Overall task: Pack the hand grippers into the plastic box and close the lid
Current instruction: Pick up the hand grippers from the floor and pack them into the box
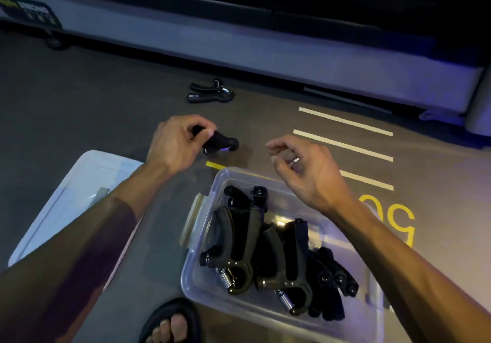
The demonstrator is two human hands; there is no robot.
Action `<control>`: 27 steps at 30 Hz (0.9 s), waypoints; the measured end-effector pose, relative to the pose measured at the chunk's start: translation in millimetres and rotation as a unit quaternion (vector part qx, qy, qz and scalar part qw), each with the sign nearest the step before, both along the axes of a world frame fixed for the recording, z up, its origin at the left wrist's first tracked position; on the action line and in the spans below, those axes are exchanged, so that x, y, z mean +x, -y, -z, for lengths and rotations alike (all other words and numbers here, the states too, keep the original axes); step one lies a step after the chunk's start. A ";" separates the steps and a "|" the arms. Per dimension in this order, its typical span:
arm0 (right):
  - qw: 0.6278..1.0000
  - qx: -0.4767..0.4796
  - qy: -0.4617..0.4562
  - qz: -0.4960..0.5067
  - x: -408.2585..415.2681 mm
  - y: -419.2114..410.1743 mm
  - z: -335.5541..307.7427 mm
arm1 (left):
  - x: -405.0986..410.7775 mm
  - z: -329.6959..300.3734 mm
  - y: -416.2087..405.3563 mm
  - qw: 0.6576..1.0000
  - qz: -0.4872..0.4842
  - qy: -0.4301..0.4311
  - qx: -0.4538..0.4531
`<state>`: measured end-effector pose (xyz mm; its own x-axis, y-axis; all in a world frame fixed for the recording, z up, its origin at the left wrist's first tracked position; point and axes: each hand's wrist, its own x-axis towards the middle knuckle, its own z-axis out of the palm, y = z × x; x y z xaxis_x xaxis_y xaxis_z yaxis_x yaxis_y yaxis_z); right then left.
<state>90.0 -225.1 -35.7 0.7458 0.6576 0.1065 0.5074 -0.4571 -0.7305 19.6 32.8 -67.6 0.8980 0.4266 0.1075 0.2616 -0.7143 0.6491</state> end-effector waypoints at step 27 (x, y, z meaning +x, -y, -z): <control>0.985 -0.128 0.108 -0.032 -11.7 82.9 -23.8 | -23.3 -24.9 84.2 0.994 0.086 0.034 -0.051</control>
<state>78.3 -308.0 -11.9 0.6798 0.7286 0.0835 0.6725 -0.5738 -0.4674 -3.7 -51.4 -42.7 0.9508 0.2795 0.1338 0.0950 -0.6739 0.7327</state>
